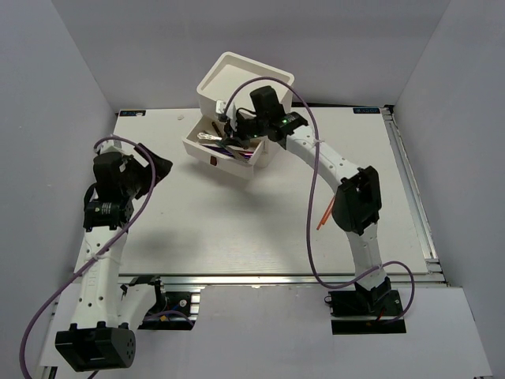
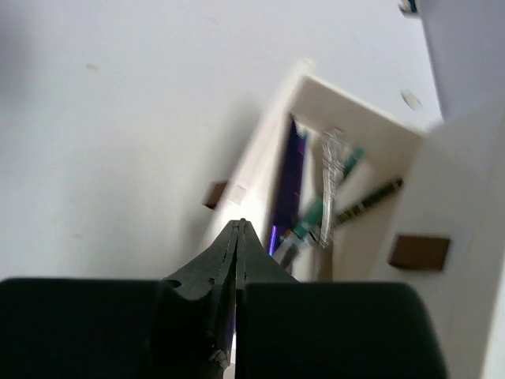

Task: Sort the eating utensils into containers

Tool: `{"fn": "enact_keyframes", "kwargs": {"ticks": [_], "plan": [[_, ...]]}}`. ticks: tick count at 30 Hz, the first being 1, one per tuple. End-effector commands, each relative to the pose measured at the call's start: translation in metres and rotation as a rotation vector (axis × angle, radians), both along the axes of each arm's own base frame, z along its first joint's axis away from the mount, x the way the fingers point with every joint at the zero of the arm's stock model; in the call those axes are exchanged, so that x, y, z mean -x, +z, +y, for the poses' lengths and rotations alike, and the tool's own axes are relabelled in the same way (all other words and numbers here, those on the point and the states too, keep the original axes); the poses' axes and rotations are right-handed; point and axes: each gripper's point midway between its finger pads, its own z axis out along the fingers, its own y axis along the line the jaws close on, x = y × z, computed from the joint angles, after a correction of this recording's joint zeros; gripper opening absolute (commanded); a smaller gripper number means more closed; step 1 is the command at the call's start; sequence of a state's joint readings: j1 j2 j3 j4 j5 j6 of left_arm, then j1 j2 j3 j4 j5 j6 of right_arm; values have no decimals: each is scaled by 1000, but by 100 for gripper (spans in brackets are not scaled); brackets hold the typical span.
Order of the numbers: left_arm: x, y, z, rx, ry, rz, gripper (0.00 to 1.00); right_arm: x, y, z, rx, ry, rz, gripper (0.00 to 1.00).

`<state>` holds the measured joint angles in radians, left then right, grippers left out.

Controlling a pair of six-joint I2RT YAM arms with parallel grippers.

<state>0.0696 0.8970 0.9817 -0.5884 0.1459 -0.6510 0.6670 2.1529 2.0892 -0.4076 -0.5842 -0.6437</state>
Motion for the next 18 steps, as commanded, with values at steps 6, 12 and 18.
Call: {"fn": "enact_keyframes", "kwargs": {"ticks": [6,12,18], "plan": [[0,7,-4,43,4,-35,93,95,-6,10,24,265,177,0],[6,7,-6,68,9,-32,93,77,-49,12,135,83,214,0],[8,11,-7,60,0,-20,93,39,-84,12,239,-224,136,0]]}}
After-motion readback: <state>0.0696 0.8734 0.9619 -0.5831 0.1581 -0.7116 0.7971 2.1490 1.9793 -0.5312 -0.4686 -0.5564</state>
